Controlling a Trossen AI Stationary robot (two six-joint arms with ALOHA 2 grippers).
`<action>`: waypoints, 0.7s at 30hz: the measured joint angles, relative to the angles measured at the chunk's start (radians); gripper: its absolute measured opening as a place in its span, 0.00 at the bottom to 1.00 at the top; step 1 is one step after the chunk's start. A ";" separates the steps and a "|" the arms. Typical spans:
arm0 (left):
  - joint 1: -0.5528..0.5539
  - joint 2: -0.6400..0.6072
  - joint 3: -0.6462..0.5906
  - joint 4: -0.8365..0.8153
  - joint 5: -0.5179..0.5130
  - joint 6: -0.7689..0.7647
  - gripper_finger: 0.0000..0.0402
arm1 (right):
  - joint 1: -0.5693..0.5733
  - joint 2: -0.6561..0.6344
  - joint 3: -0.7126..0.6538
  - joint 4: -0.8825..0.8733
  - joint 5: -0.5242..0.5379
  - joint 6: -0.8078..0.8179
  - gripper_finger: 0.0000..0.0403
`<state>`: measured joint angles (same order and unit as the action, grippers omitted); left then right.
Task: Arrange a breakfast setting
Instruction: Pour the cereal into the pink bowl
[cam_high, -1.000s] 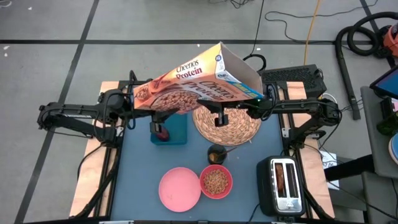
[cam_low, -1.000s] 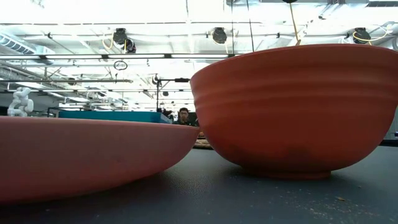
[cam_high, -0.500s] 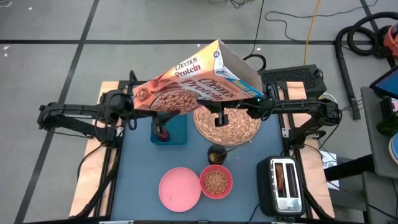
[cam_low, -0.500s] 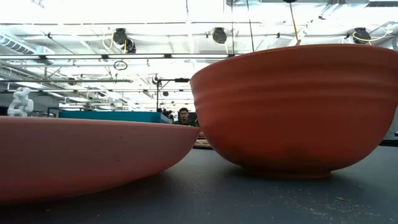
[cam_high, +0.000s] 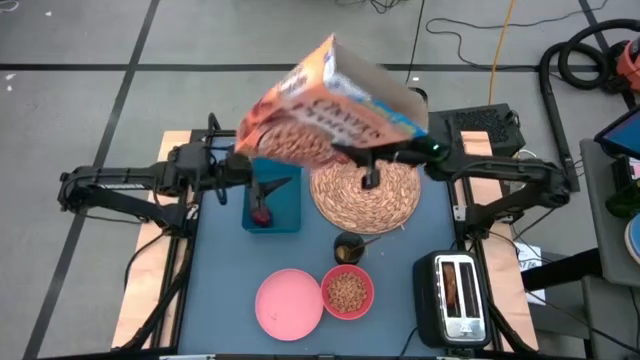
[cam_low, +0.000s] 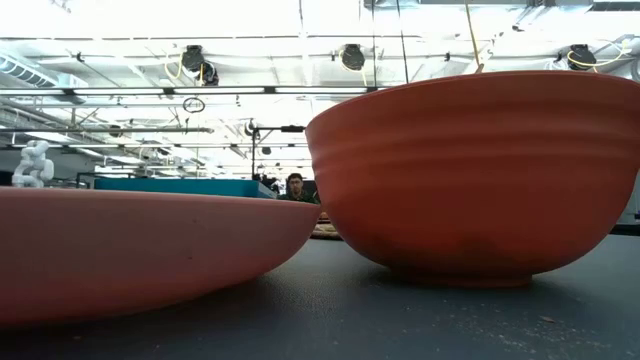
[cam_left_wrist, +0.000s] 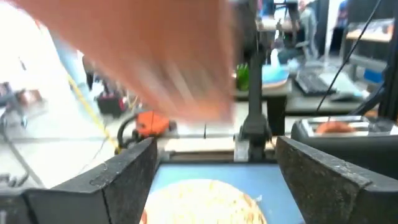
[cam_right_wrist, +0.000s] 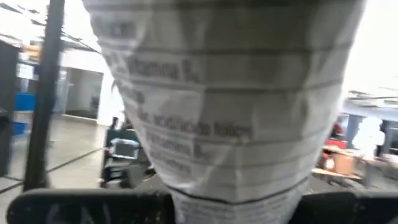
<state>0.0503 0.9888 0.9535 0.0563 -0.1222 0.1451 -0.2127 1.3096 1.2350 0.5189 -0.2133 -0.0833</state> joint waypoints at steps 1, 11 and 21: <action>0.007 -0.001 0.000 -0.020 -0.003 -0.007 0.83 | -0.005 -0.026 0.000 -0.037 0.023 -0.012 0.24; 0.049 -0.001 0.000 -0.156 -0.017 -0.045 0.83 | -0.005 -0.254 0.000 -0.403 0.369 -0.140 0.24; 0.053 -0.001 0.001 -0.219 -0.017 -0.065 0.83 | -0.004 -0.404 0.000 -0.780 0.653 -0.094 0.24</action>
<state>0.1032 0.9874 0.9544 -0.1631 -0.1390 0.0801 -0.2169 0.9055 1.2350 -0.2612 0.4398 -0.1771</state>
